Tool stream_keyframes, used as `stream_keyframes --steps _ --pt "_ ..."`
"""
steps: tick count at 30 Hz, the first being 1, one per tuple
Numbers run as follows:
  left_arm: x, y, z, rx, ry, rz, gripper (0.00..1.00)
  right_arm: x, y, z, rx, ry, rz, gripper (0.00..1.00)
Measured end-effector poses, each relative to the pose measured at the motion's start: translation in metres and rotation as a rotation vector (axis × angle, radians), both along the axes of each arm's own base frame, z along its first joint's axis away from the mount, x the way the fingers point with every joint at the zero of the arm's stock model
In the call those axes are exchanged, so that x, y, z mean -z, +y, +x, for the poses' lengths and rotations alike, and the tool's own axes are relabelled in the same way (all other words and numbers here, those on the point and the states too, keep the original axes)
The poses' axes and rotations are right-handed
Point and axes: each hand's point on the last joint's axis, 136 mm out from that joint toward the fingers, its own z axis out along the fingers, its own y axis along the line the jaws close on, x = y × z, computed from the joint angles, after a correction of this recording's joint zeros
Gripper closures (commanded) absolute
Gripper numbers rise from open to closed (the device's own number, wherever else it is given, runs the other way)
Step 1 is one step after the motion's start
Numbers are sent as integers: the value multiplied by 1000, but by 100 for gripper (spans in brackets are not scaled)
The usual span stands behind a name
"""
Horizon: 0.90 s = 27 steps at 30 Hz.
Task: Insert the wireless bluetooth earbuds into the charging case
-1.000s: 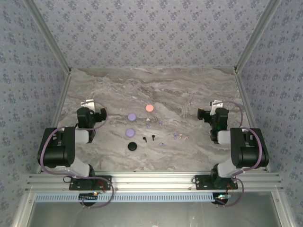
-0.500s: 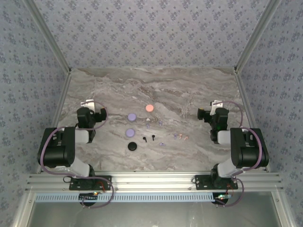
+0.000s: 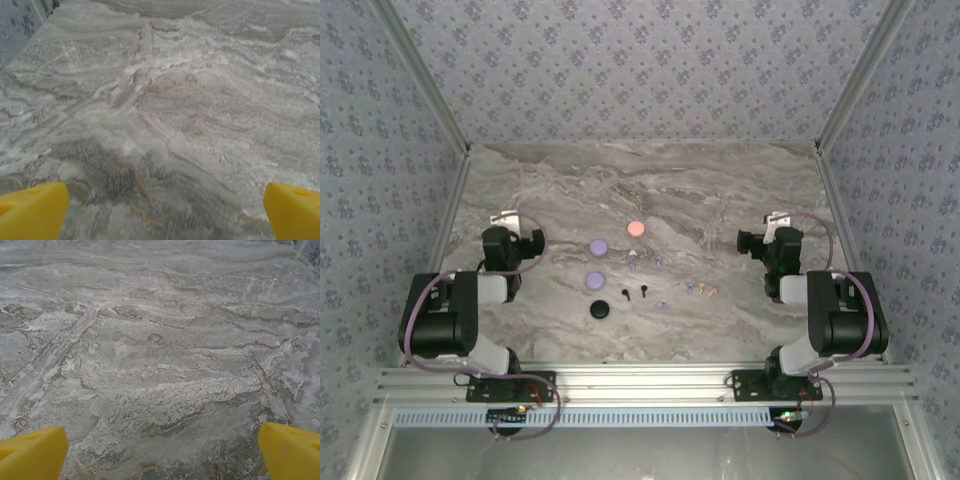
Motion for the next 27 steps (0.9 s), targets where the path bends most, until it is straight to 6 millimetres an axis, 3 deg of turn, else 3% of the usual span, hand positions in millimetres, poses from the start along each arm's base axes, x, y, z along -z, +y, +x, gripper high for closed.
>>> stream_keyframes --steps 2,5,9,11,14,19,23,27 --pt "-20 1 -3 -11 -23 -7 1 -13 0 6 1 17 5 0" --pt "-72 1 -5 -27 -125 -52 1 -53 5 20 -4 -6 37 0" --pt "-117 -7 -10 -34 -199 -208 1 -89 35 20 -50 -7 105 0" --pt "-120 -14 -14 -30 -186 -311 1 -92 62 14 -97 36 138 0" --pt "-106 -31 -21 -16 -107 -462 1 -88 109 2 -179 125 169 0" --pt "-88 -74 -34 64 19 -585 1 -75 186 -8 -268 259 171 0" --pt "-87 -95 -41 108 55 -624 1 -56 234 -2 -297 335 141 0" --pt "-87 -103 -43 120 64 -640 1 -36 272 20 -296 381 105 0"
